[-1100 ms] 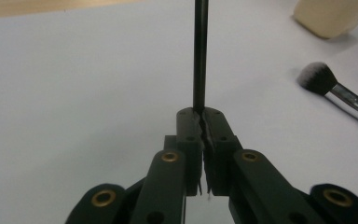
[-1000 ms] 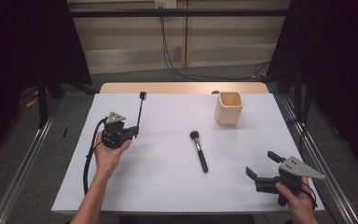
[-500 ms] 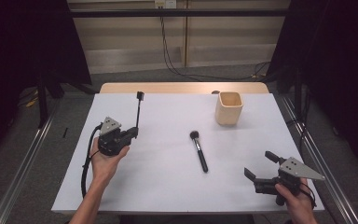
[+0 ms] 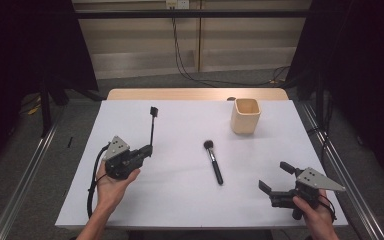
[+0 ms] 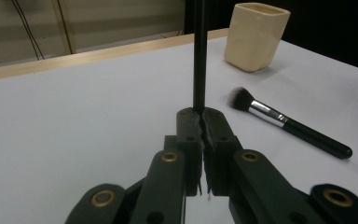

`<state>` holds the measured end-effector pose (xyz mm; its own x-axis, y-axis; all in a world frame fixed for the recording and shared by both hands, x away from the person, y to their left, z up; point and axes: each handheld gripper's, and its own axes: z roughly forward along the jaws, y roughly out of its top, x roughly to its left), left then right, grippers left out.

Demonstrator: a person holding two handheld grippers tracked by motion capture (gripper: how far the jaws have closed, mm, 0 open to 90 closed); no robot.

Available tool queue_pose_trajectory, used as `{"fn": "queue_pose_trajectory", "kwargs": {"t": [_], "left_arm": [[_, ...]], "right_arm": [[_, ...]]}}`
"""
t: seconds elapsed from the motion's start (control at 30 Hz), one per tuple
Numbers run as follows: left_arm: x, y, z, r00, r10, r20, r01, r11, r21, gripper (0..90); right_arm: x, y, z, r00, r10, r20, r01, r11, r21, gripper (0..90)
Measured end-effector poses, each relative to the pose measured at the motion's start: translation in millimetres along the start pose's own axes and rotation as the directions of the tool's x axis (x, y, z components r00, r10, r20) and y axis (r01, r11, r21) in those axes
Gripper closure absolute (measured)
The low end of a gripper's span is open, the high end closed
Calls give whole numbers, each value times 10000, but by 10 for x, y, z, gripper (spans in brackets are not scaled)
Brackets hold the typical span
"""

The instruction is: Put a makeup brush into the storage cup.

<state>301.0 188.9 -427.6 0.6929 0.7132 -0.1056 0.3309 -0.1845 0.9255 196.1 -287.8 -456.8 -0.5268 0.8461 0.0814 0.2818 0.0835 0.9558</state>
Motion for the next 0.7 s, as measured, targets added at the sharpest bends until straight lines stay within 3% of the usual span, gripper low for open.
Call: {"fn": "queue_pose_trajectory", "kwargs": {"t": [0.27, 0.33, 0.4, 0.5, 0.7], "left_arm": [[-129, -44, 42, 9987, -29, 500, 35, 9999, -129, 863], [-158, -42, 47, 9989, -68, 466, 80, 9996, -258, 863], [-200, -46, 60, 9983, -184, 544, 207, 9989, -418, 863], [-254, -46, 92, 9975, -37, 712, 70, 9989, -456, 863], [-362, -20, 131, 9926, -144, 1205, 210, 9983, -536, 862]], "right_arm": [[59, 102, 84, 9983, 219, -547, -227, 9997, -131, 9], [77, 130, 112, 9978, 135, -654, -141, 9999, -89, 15], [93, 152, 141, 9958, 198, -898, -208, 9997, -104, 15], [127, 197, 176, 9913, 280, -1289, -308, 9993, -200, 11], [188, 322, 254, 9848, 295, -1714, -389, 9979, -516, 10]]}}
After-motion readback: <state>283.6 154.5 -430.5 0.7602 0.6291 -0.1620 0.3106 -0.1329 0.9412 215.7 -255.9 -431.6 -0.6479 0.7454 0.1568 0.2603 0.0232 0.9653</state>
